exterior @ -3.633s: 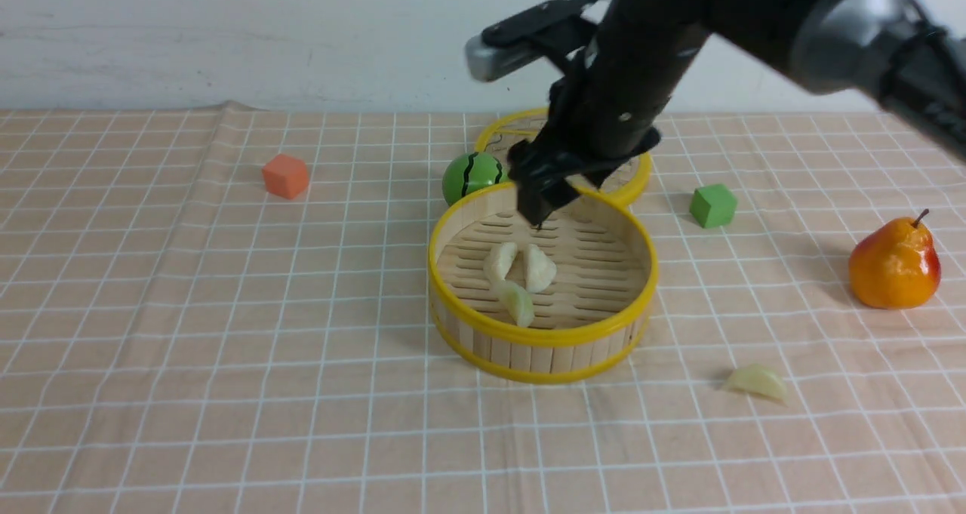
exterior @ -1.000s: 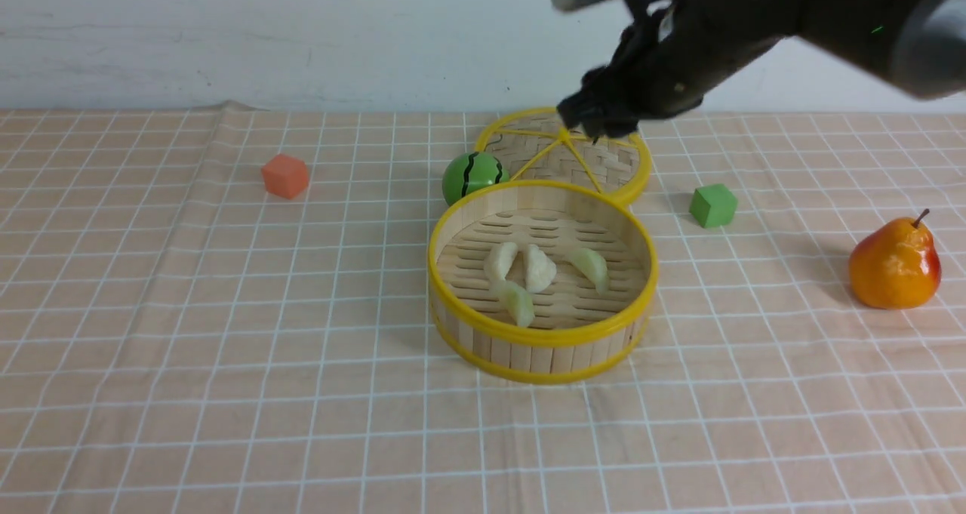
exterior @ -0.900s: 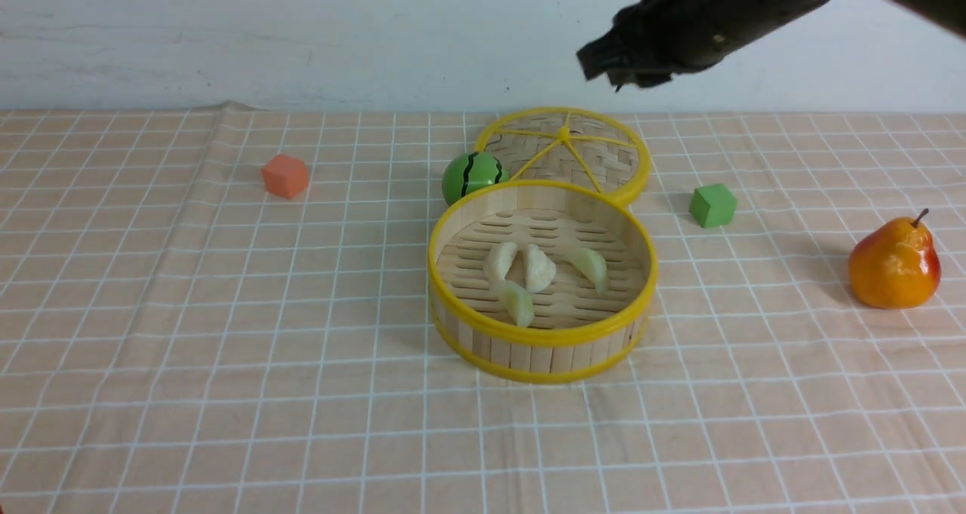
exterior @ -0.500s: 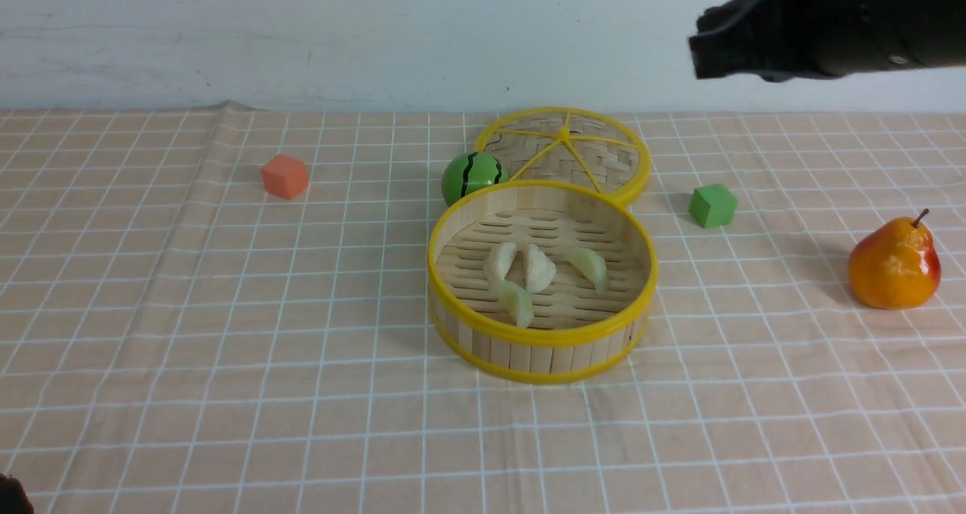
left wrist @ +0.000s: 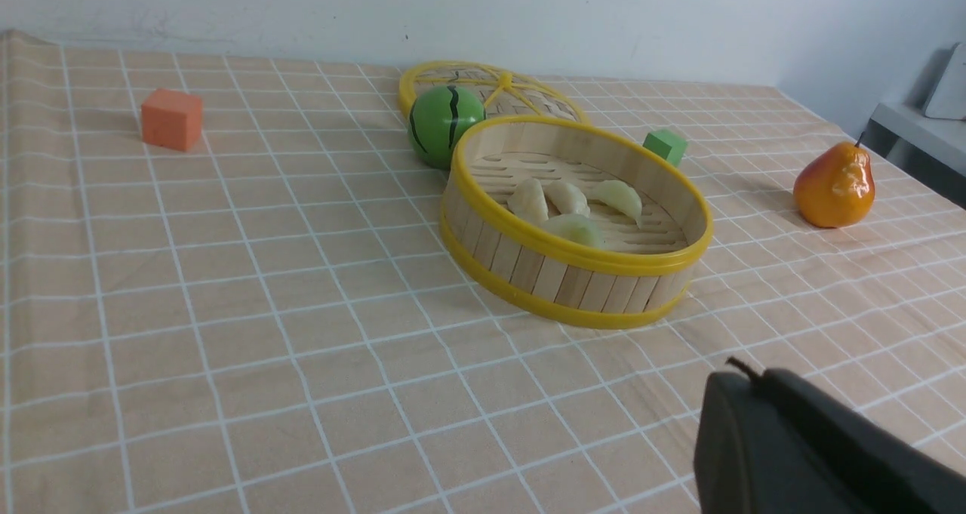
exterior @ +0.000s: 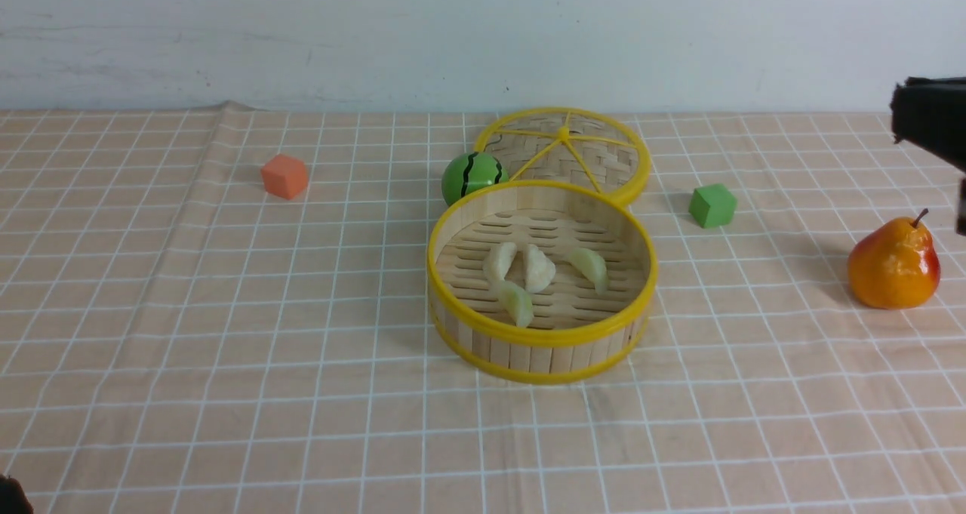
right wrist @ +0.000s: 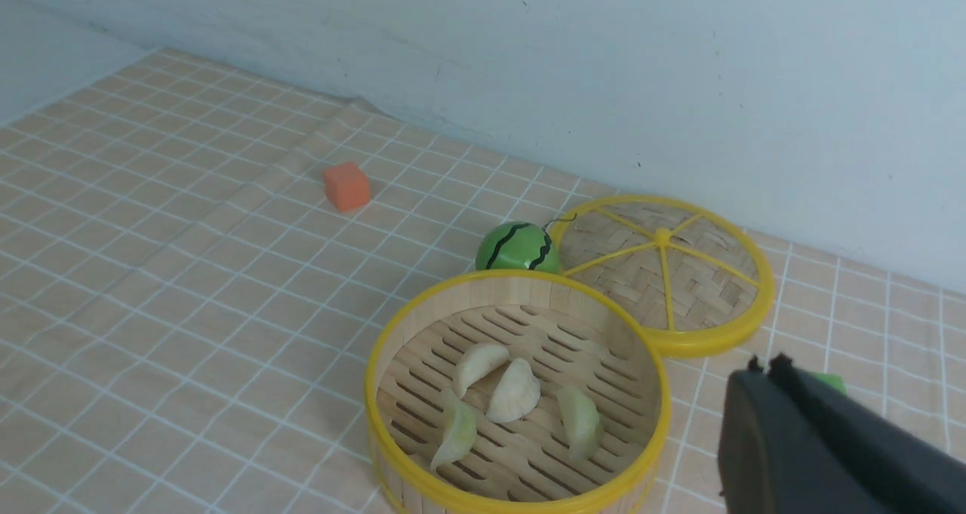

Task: Put the dumplings into the steamer on the table with the brown tablecloth.

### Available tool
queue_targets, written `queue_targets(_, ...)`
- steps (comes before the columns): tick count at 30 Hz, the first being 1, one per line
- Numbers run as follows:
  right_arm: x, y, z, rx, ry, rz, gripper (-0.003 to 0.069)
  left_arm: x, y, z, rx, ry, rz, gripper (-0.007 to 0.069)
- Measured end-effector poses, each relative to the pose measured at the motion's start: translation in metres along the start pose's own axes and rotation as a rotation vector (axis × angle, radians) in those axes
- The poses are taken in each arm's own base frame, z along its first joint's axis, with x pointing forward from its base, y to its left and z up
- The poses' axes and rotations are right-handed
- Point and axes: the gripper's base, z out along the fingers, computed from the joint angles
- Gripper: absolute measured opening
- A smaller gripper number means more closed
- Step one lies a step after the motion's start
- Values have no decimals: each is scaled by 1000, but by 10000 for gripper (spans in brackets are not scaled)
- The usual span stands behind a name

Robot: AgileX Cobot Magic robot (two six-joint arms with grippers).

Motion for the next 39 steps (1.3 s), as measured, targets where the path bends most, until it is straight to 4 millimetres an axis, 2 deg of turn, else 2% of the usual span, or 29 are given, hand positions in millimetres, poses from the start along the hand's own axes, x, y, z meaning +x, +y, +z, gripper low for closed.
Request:
queue_targets(3, -2, 1, -13, -2, -20, 0, -15, 0, 0, 0, -1, 0, 1, 1)
queue_targets(8, -2, 1, -20, -3, -25, 0, -12, 0, 0, 0, -1, 0, 2, 4)
queue_targets(15, -1, 1, -20, -1, -18, -6, -6, 0, 0, 0, -1, 0, 2, 4)
queue_targets(17, -2, -2, -20, 25, -22, -56, -3, 0, 0, 0, -1, 0, 2, 4)
queue_targets(22, -5, -4, -19, 51, -83, -110, -2, 0, 0, 0, -1, 0, 2, 10)
queue_targets(26, 2, -4, -17, 51, -139, -117, 0, 0, 0, 0, -1, 0, 2, 15)
queue_targets(32, 54, -18, -47, 178, -164, -92, -1, 0, 0, 0, -1, 0, 2, 18)
queue_targets(35, 112, -28, -62, 321, -124, -46, -1, 0, 0, 0, -1, 0, 2, 21)
queue_targets(39, 174, -31, -67, 420, -86, 72, -1, 0, 0, 0, -1, 0, 2, 21)
